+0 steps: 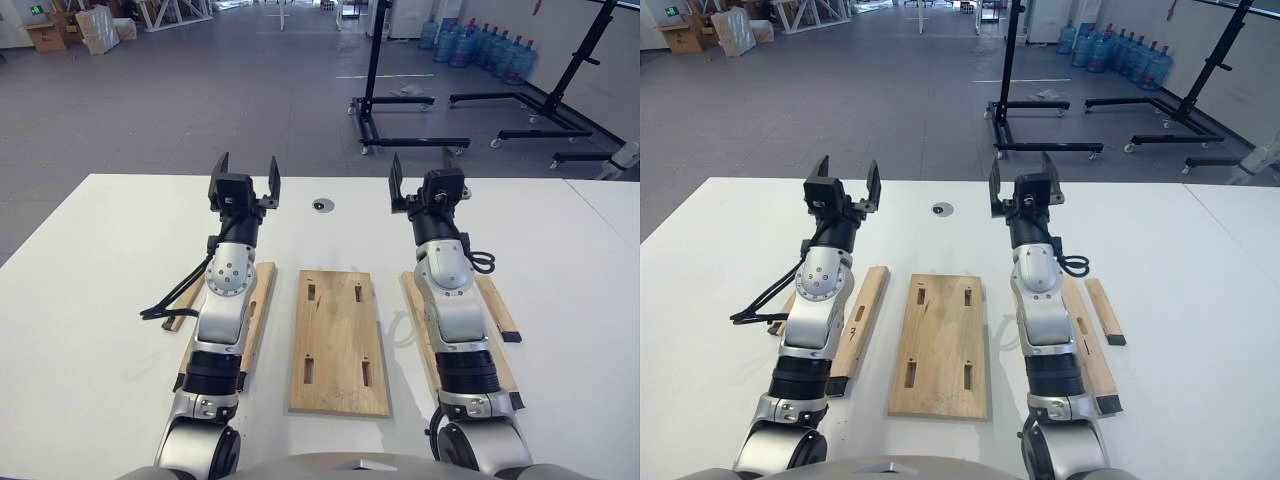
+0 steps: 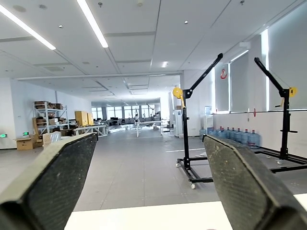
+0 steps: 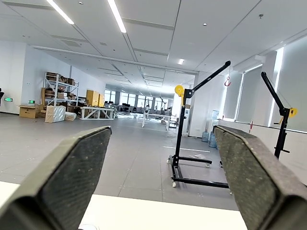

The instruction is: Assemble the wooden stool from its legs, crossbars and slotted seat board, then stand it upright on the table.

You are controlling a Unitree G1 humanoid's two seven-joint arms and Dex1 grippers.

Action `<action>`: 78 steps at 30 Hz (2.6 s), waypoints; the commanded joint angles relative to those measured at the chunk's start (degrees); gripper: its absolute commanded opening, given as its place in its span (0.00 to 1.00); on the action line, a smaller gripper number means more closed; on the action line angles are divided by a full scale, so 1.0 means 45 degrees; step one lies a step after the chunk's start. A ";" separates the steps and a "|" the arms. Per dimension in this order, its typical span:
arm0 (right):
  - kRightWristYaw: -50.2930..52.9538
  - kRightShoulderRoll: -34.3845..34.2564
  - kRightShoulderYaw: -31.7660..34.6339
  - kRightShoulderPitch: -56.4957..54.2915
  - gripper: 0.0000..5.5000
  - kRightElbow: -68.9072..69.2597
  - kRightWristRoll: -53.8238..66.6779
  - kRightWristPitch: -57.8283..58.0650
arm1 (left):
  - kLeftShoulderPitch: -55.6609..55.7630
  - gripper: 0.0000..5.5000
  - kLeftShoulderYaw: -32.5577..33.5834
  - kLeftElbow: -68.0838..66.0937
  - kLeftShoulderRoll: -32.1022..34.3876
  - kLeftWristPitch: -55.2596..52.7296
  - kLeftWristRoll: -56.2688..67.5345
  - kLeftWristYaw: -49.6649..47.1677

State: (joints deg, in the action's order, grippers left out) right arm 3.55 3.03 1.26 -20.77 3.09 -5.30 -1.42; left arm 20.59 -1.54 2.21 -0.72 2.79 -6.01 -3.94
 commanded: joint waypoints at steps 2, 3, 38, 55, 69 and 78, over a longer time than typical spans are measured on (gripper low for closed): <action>-0.0082 0.0053 0.0081 -0.0130 0.72 -0.0164 0.0146 -0.0018 | 0.0186 0.73 -0.0101 -0.0205 -0.0094 0.0181 -0.0070 -0.0108; -0.0096 0.0062 0.0071 -0.0158 0.72 -0.0198 0.0144 -0.0018 | 0.0196 0.73 -0.0156 -0.0231 -0.0103 0.0222 -0.0133 -0.0138; -0.4534 0.4703 0.5221 0.2282 0.72 -0.1880 0.5331 0.3474 | -0.0843 0.73 -0.0494 0.0679 -0.0467 0.0648 -0.0687 -0.0852; -0.5694 0.5459 0.4673 0.6784 0.72 -0.0435 0.5360 0.6414 | -0.2036 0.73 -0.1345 0.1860 -0.0948 0.0443 -0.1204 -0.1559; -0.5634 0.5700 0.3839 0.7376 0.32 -0.0816 0.4879 0.7711 | -0.2120 0.73 -0.1545 0.2105 -0.0906 0.0284 -0.1163 -0.1887; -0.4954 0.5839 0.3511 0.5496 0.23 -0.2877 0.3905 0.5739 | -0.1779 0.73 -0.1443 0.1837 -0.0866 0.0430 -0.0853 -0.1735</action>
State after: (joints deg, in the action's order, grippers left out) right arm -19.59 29.41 17.76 5.55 -5.53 14.09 25.68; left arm 11.69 -8.20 10.94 -3.06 4.91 -10.26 -11.92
